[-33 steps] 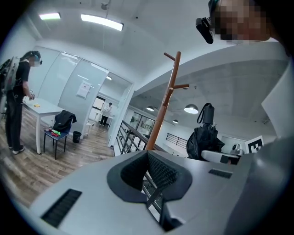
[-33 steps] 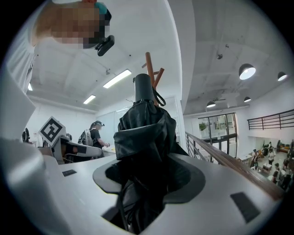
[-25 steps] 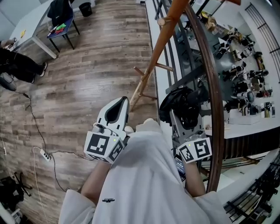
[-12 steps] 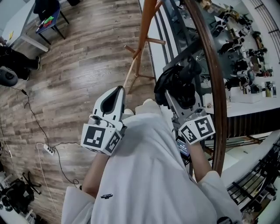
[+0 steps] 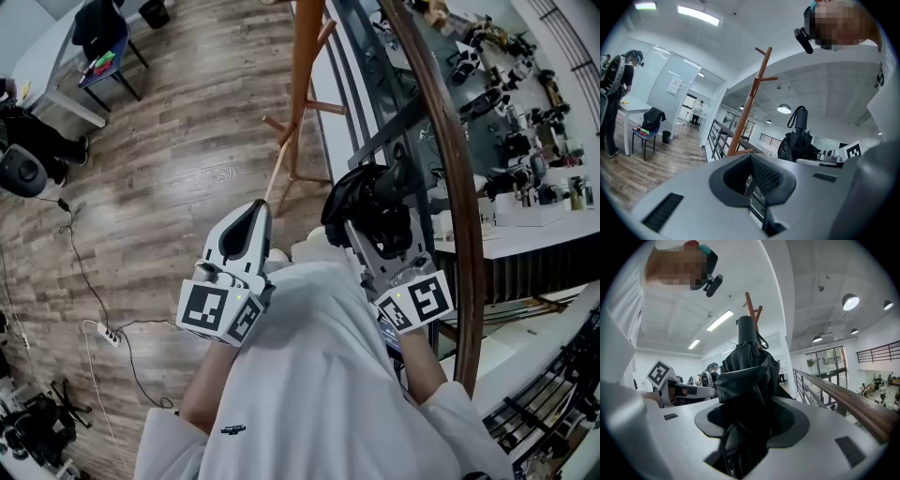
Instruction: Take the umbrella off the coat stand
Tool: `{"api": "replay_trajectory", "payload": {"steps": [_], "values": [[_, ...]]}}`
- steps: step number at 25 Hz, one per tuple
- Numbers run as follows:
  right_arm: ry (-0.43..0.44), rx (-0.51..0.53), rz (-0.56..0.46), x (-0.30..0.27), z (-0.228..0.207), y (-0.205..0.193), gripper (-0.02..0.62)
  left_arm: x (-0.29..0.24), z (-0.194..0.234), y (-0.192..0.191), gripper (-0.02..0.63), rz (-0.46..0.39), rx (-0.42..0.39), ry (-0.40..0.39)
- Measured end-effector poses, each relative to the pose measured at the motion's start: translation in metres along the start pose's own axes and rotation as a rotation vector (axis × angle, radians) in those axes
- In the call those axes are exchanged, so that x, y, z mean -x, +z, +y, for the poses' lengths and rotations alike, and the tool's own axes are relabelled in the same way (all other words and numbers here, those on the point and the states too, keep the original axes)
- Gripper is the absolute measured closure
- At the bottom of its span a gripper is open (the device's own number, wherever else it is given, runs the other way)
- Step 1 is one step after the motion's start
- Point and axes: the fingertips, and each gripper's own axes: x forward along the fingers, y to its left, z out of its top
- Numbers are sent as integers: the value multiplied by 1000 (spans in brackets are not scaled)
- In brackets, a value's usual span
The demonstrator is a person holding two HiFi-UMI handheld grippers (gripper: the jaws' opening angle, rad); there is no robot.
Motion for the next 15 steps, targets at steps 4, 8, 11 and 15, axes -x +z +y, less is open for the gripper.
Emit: {"api": "replay_trajectory", "payload": {"steps": [4, 8, 11, 15], "values": [[3, 0, 8, 1, 3, -2, 357, 1, -1, 8, 586, -21, -4, 1], [-4, -16, 6, 1, 4, -4, 356, 2, 0, 10, 586, -25, 3, 5], [-13, -23, 9, -1, 6, -3, 356, 4, 1, 13, 586, -20, 14, 3], [-18, -25, 19, -4, 6, 1, 357, 6, -2, 20, 586, -21, 15, 1]]}}
